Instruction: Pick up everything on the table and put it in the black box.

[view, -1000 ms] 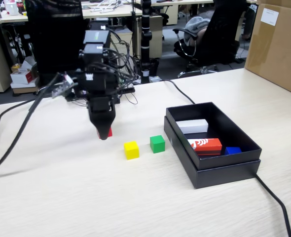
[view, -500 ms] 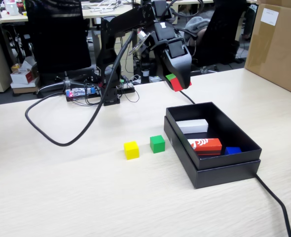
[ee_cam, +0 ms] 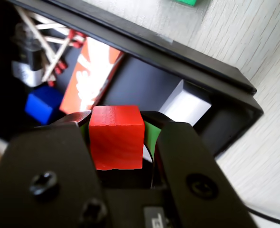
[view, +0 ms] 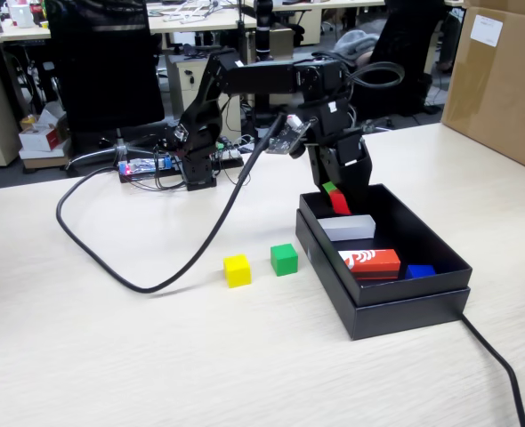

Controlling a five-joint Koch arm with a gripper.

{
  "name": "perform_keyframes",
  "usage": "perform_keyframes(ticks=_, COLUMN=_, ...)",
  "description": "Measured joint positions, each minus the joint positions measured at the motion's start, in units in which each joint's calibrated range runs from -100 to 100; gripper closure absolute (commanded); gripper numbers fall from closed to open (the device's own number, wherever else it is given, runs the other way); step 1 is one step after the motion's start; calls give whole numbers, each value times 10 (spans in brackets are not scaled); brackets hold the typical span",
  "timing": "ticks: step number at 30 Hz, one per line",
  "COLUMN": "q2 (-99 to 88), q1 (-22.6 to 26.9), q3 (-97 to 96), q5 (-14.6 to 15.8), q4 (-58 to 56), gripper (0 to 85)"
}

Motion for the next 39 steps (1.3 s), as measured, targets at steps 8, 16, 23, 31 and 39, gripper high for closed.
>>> perform_keyframes(ticks=8, q2=66, q1=0, q3=0, q5=-5, q4=0, gripper=783)
perform_keyframes(ticks=16, q2=91, q1=-1, q3=-1, q5=-27, q4=12, gripper=717)
perform_keyframes(ticks=23, q2=94, q1=-2, q3=-1, q5=-44, q4=12, gripper=595)
perform_keyframes(ticks=31, q2=93, q1=-4, q3=-1, q5=-56, q4=12, gripper=460)
perform_keyframes(ticks=39, q2=-13, q1=-5, q3=-1, q5=-77, q4=12, gripper=436)
